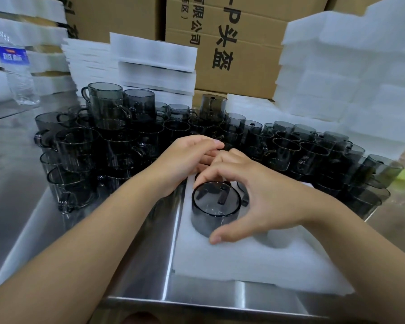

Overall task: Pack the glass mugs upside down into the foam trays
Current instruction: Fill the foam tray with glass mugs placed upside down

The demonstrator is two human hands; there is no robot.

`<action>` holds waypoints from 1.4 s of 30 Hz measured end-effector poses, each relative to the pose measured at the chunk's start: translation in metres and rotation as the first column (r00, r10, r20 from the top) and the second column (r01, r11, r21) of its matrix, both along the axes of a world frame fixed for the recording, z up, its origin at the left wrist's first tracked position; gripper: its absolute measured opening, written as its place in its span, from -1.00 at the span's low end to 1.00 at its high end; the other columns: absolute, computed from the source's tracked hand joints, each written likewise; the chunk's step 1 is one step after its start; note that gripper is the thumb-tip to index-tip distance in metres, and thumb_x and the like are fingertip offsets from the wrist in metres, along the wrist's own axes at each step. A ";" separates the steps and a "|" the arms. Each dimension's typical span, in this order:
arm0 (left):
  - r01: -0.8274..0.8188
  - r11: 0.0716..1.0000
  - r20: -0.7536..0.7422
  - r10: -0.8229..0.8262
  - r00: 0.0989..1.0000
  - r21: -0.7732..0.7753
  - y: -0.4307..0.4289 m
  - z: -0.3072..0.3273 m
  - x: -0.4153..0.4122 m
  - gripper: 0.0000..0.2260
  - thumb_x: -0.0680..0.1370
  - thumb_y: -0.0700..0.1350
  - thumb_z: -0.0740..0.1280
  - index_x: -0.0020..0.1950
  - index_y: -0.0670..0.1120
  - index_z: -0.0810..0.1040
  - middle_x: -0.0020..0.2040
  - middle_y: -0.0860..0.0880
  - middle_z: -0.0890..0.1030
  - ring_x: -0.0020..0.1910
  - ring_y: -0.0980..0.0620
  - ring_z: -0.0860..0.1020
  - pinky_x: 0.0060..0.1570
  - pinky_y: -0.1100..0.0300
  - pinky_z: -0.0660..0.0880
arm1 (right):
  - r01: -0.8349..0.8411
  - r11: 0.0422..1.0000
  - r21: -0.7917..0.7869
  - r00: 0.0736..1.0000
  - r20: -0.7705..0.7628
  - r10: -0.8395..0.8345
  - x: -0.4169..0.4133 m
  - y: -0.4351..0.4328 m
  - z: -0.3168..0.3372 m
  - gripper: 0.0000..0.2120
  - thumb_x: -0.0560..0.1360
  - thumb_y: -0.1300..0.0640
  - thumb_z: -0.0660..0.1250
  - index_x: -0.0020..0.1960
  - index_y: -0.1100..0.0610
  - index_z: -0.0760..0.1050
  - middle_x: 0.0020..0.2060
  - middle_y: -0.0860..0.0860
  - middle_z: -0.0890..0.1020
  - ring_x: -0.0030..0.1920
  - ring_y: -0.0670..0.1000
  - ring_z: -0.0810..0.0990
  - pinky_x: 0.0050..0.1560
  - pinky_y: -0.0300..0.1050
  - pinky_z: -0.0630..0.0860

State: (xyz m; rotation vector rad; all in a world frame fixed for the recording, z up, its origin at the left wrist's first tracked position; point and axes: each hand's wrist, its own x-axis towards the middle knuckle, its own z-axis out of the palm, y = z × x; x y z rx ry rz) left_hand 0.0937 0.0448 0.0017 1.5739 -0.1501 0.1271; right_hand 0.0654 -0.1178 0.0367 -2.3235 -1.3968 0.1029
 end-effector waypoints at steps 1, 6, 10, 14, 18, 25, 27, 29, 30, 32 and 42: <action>0.005 1.000 -0.002 -0.005 1.000 -0.010 0.000 0.000 0.000 -0.86 0.57 -0.14 0.28 0.00 -0.12 0.63 -0.08 -0.12 0.66 -0.10 -0.02 0.60 -0.03 0.11 0.52 | 0.008 1.000 0.004 1.000 0.016 -0.008 0.000 0.001 0.000 -0.44 0.17 -0.14 0.60 0.11 -0.11 0.48 0.03 -0.28 0.41 0.19 -0.26 0.31 0.17 -0.45 0.24; 0.018 1.000 0.000 -0.018 1.000 -0.010 0.003 -0.002 0.003 -0.87 0.56 -0.12 0.29 -0.04 -0.07 0.64 -0.06 -0.09 0.68 -0.11 0.02 0.62 -0.08 0.19 0.55 | 0.002 0.999 0.044 1.000 0.011 -0.002 0.000 0.004 -0.002 -0.46 0.11 -0.13 0.62 0.01 -0.07 0.50 -0.05 -0.35 0.44 0.08 -0.34 0.36 0.06 -0.51 0.24; -0.001 1.000 0.002 0.001 1.000 0.010 0.003 -0.002 0.005 -0.87 0.55 -0.11 0.30 -0.08 -0.01 0.65 -0.16 0.02 0.69 -0.19 0.15 0.63 -0.07 0.24 0.54 | -0.008 1.000 0.030 0.997 -0.078 0.010 0.002 0.002 -0.004 -0.45 0.14 -0.11 0.61 0.05 -0.06 0.49 0.00 -0.26 0.46 0.04 -0.24 0.40 0.01 -0.42 0.36; 0.009 1.000 -0.003 -0.009 1.000 -0.014 0.002 -0.002 0.003 -0.85 0.57 -0.14 0.27 -0.06 -0.05 0.64 -0.15 -0.02 0.68 -0.22 0.14 0.63 -0.25 0.31 0.55 | -0.020 1.000 0.004 0.977 -0.213 0.020 0.007 -0.003 0.000 -0.50 0.20 -0.29 0.50 0.10 -0.27 0.48 0.05 -0.40 0.45 0.13 -0.28 0.39 0.12 -0.44 0.33; 0.016 0.999 -0.013 -0.017 1.000 -0.049 0.001 0.000 0.002 -0.85 0.58 -0.16 0.26 -0.04 -0.12 0.63 -0.16 -0.06 0.65 -0.25 0.11 0.61 -0.33 0.35 0.51 | -0.054 0.997 -0.056 0.965 -0.261 0.038 0.013 -0.010 0.001 -0.48 0.33 -0.09 0.50 0.24 -0.30 0.45 0.14 -0.44 0.41 0.32 -0.30 0.27 0.33 -0.34 0.23; 0.020 0.999 -0.009 -0.021 1.000 -0.043 0.000 0.001 0.001 -0.86 0.57 -0.16 0.27 -0.04 -0.11 0.63 -0.18 -0.05 0.65 -0.27 0.14 0.59 -0.35 0.36 0.50 | -0.048 0.989 -0.140 0.960 -0.282 0.006 0.014 -0.009 0.003 -0.45 0.31 -0.15 0.48 0.25 -0.38 0.42 0.02 -0.29 0.43 0.24 -0.25 0.33 0.30 -0.24 0.26; 0.017 0.999 -0.008 -0.018 1.000 -0.039 0.000 0.001 0.001 -0.86 0.57 -0.15 0.27 -0.05 -0.10 0.63 -0.19 -0.04 0.65 -0.27 0.14 0.60 -0.33 0.35 0.51 | -0.054 0.983 -0.174 0.959 -0.282 0.003 0.014 -0.008 0.006 -0.45 0.30 -0.17 0.48 0.24 -0.42 0.40 0.00 -0.25 0.43 0.19 -0.22 0.35 0.28 -0.20 0.29; 0.018 0.999 -0.007 -0.019 1.000 -0.037 0.001 0.001 0.000 -0.86 0.57 -0.16 0.27 -0.04 -0.11 0.63 -0.19 -0.04 0.65 -0.27 0.13 0.60 -0.32 0.35 0.52 | -0.060 0.977 -0.203 0.958 -0.287 -0.001 0.015 -0.007 0.008 -0.44 0.31 -0.18 0.47 0.24 -0.45 0.38 0.02 -0.16 0.43 0.17 -0.16 0.37 0.30 -0.16 0.30; 0.020 0.999 -0.006 -0.020 1.000 -0.038 0.001 0.001 0.000 -0.86 0.57 -0.16 0.27 -0.04 -0.11 0.63 -0.19 -0.04 0.65 -0.27 0.13 0.60 -0.32 0.35 0.52 | -0.061 0.975 -0.214 0.957 -0.289 -0.004 0.015 -0.007 0.009 -0.44 0.31 -0.19 0.46 0.24 -0.46 0.37 0.02 -0.14 0.43 0.16 -0.14 0.37 0.30 -0.16 0.29; 0.024 0.999 -0.003 -0.024 1.000 -0.041 0.001 0.000 0.000 -0.86 0.57 -0.17 0.27 -0.04 -0.11 0.63 -0.19 -0.04 0.65 -0.27 0.14 0.60 -0.32 0.35 0.52 | -0.061 0.973 -0.225 0.956 -0.294 -0.008 0.016 -0.007 0.009 -0.44 0.31 -0.20 0.45 0.24 -0.47 0.36 0.03 -0.12 0.42 0.17 -0.15 0.36 0.31 -0.20 0.26; 0.034 0.999 0.003 -0.034 0.999 -0.039 0.002 0.000 0.000 -0.86 0.57 -0.17 0.27 -0.05 -0.10 0.62 -0.21 -0.02 0.65 -0.29 0.15 0.60 -0.33 0.36 0.50 | -0.072 0.969 -0.238 0.957 -0.290 0.000 0.017 -0.007 0.011 -0.42 0.25 -0.23 0.45 0.23 -0.46 0.37 0.02 -0.15 0.41 0.14 -0.15 0.36 0.21 -0.33 0.24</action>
